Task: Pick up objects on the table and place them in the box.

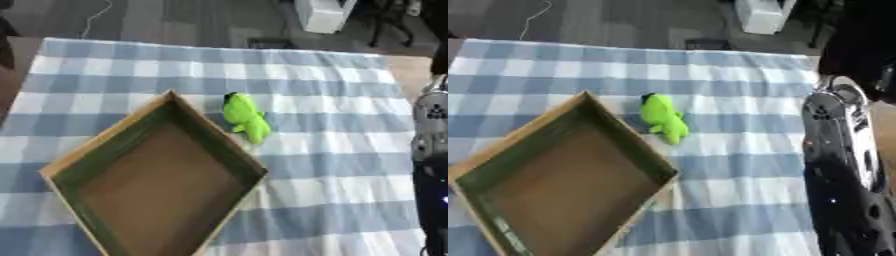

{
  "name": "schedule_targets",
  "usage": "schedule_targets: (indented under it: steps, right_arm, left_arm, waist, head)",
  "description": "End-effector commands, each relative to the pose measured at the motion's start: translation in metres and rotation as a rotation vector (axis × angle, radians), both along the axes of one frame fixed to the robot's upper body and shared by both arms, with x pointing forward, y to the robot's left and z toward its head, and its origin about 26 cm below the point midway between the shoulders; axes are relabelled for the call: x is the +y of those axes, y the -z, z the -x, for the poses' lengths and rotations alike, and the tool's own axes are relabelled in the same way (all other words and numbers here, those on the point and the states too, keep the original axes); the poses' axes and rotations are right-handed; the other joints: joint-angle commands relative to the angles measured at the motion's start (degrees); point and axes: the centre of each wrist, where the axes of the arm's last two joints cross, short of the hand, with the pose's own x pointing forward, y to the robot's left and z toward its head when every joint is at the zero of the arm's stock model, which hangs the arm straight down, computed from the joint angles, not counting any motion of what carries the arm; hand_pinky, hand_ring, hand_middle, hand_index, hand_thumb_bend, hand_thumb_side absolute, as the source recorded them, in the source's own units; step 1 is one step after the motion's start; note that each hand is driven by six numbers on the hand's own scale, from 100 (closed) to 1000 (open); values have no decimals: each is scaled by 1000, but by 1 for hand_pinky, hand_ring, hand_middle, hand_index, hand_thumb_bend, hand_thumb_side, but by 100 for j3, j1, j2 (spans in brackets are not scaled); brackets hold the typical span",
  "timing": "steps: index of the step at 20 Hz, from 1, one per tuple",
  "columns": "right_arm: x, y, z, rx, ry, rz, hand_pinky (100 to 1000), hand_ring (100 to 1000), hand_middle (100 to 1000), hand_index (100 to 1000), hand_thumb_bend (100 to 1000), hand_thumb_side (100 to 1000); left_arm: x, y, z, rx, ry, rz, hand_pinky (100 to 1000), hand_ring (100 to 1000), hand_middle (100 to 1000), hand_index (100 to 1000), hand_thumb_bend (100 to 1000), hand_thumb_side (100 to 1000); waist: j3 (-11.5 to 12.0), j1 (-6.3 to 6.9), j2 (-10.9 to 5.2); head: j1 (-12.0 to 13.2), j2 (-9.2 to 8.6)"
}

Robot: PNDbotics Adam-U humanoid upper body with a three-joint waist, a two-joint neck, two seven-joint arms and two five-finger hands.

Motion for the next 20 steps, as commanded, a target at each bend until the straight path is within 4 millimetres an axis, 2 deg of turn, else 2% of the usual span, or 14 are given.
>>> schedule_targets:
  steps: [1,2,3,7,11,15,20]
  right_arm:
    - [-10,-5,5,15,59,149,593,586,660,745,100,799]
    - [-13,-6,5,20,90,214,582,574,664,743,100,799]
    - [-16,-7,5,19,119,267,615,609,675,747,100,799]
    - [-23,-12,-6,-28,240,439,648,651,700,738,100,789]
    - [-28,-19,-22,-98,317,564,665,683,724,735,100,770]
    - [-36,-22,-42,-152,386,716,726,736,771,750,100,756]
    - [-42,-21,-64,-183,432,843,762,737,788,751,100,751]
  left_arm:
    - [3,-11,3,-36,-8,-22,181,639,706,824,525,724]
    - [3,-11,3,-35,-9,-21,181,639,706,824,525,724]
    - [3,-10,3,-34,-11,-21,177,639,706,824,526,724]
    - [3,-9,3,-29,-12,-24,168,639,706,824,526,723]
    - [3,-8,4,-25,-13,-26,165,639,706,824,527,722]
    - [3,-8,4,-22,-13,-28,163,639,707,825,526,721]
    - [3,-7,4,-19,-13,-32,152,639,707,826,528,720]
  waist:
    - [25,23,-93]
    - [29,19,-93]
    - [31,16,-93]
    - [35,13,-89]
    - [31,10,-97]
    - [33,-7,-105]
    - [36,-25,-89]
  head:
    - [89,1]
    - [84,15]
    - [78,25]
    - [58,81]
    - [30,130]
    - [18,185]
    - [11,262]
